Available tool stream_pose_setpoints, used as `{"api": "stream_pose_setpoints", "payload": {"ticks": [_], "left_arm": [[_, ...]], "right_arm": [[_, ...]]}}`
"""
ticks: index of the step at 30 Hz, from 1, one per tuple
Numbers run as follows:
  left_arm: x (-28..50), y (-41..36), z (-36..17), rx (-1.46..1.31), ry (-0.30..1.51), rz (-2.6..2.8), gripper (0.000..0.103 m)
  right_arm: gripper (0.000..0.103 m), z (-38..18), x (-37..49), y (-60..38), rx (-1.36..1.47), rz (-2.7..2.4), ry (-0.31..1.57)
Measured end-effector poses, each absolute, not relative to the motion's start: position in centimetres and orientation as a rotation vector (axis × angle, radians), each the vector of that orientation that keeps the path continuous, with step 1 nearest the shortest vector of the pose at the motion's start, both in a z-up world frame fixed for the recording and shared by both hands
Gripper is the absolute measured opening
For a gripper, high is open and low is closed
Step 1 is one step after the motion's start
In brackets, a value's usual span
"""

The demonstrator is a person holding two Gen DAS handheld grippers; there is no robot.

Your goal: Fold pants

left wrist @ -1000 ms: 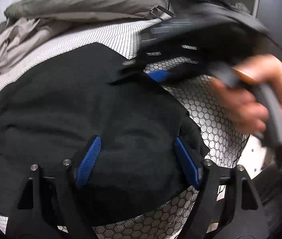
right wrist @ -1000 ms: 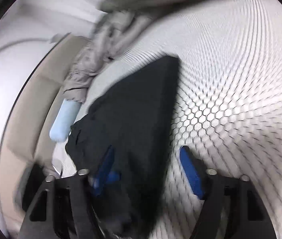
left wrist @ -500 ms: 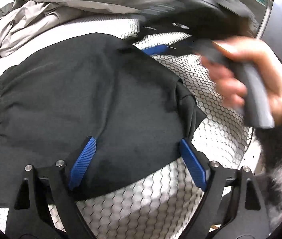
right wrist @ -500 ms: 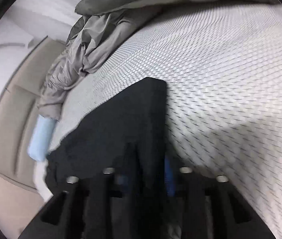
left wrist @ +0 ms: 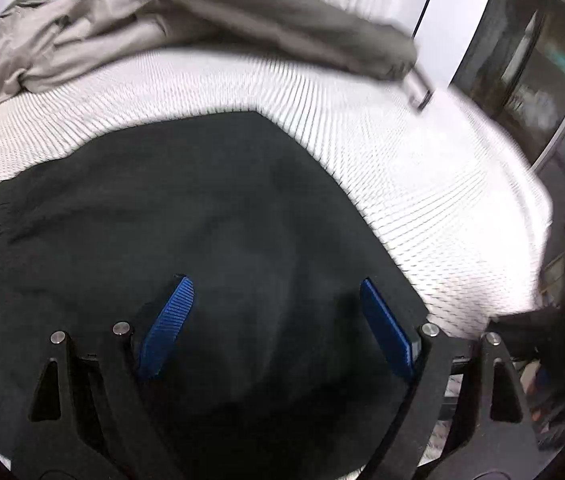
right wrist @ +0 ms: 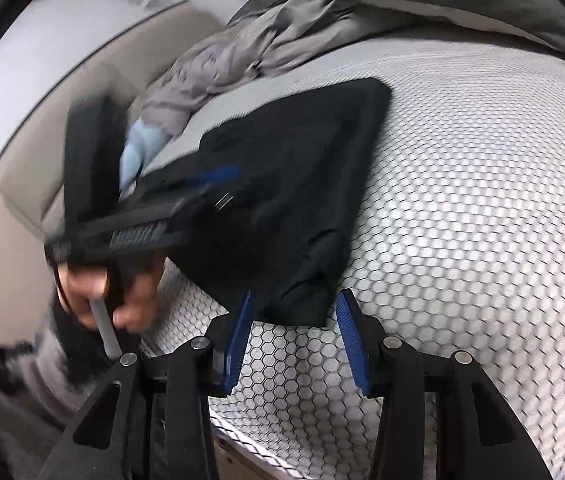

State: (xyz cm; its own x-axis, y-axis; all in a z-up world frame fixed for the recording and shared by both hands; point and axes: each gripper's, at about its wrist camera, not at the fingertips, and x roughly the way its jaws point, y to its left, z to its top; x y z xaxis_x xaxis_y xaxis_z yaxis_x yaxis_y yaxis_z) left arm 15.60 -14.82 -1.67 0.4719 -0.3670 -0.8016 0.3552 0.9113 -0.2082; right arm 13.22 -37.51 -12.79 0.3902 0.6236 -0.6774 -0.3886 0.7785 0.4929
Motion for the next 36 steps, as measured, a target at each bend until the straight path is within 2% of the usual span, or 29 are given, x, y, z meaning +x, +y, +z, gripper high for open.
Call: {"api": "stream_pose_setpoints", "payload": {"ticks": [1, 3, 9, 12, 14, 15, 17, 20, 22, 24, 27, 29, 31, 34, 36], "left_arm": [[16.6, -15.5, -2.7, 0.013, 1.030, -0.410, 0.082], [16.7, -16.0, -3.4, 0.025, 1.022, -0.379, 0.082], [17.2, -15.9, -3.5, 0.023, 1.004, -0.363, 0.082], [16.7, -15.2, -2.8, -0.008, 1.014, -0.364, 0.078], [15.3, -15.0, -1.7, -0.046, 0.995, -0.418, 0.078], [14.5, -14.3, -1.1, -0.058, 0.975, -0.432, 0.078], [13.6, -13.9, -0.3, -0.055, 0.933, -0.431, 0.078], [15.1, -15.0, -2.0, -0.016, 0.992, -0.409, 0.076], [16.1, -15.1, -3.2, 0.002, 1.011, -0.375, 0.076], [16.4, -15.0, -3.2, 0.012, 1.001, -0.365, 0.076], [16.7, -14.3, -2.9, -0.001, 1.009, -0.357, 0.076], [16.4, -13.8, -2.5, -0.017, 1.007, -0.357, 0.068], [14.3, -13.4, -1.0, -0.050, 0.976, -0.406, 0.066], [9.6, -15.0, 0.4, 0.031, 0.895, -0.515, 0.070], [7.0, -16.5, -0.2, 0.139, 0.888, -0.577, 0.072]], "right_arm": [[0.019, -13.5, 13.7, -37.0, 0.263, 0.628, 0.992], [0.005, -13.9, 13.7, -36.9, 0.251, 0.614, 0.992], [0.000, -14.5, 10.4, -36.7, 0.257, 0.717, 1.028], [0.002, -14.2, 8.9, -37.0, 0.230, 0.733, 1.047], [0.014, -12.9, 8.0, -38.3, 0.253, 0.711, 0.987], [0.027, -12.3, 8.7, -38.4, 0.284, 0.693, 0.954], [0.033, -11.9, 9.8, -39.0, 0.341, 0.647, 0.905], [0.032, -13.3, 11.9, -38.3, 0.441, 0.621, 0.924], [0.005, -15.0, 12.8, -37.1, 0.431, 0.617, 0.980], [0.003, -15.1, 14.4, -36.3, 0.427, 0.643, 1.005], [0.002, -14.8, 12.4, -36.5, 0.360, 0.713, 1.039], [0.002, -15.0, 10.9, -36.7, 0.305, 0.759, 1.079], [0.008, -13.7, 10.1, -37.9, 0.291, 0.731, 1.021], [0.034, -11.5, 10.5, -40.9, 0.398, 0.656, 0.896], [0.038, -11.0, 11.4, -41.9, 0.456, 0.603, 0.855]]}}
